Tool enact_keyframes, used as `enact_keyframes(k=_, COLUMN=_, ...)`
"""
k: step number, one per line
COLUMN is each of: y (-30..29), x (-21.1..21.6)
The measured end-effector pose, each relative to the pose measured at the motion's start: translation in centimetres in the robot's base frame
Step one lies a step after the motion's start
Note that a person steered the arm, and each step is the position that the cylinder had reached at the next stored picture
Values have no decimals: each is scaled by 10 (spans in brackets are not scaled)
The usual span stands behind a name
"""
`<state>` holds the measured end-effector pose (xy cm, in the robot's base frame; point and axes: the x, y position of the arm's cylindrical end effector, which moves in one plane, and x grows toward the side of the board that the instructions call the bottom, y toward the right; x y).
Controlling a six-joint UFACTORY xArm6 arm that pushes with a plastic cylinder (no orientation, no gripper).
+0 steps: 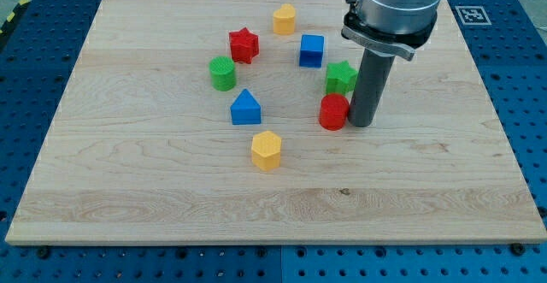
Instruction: Push the yellow hexagon towards center
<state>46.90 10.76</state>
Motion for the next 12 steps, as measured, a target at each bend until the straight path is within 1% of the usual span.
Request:
enact_keyframes(k=1, y=3, x=8)
enact_keyframes(k=2, y=4, x=36)
enact_keyframes(k=5, y=-108, x=88)
enact_keyframes(k=6, y=-131, x=101)
enact_keyframes(k=7, y=-175, x=89)
enact_keyframes(k=8, y=-193, x=82)
enact_keyframes(k=9, y=-189, x=82)
enact_keyframes(k=11, y=-157, x=82)
enact_keyframes(k=12, y=-153, x=82)
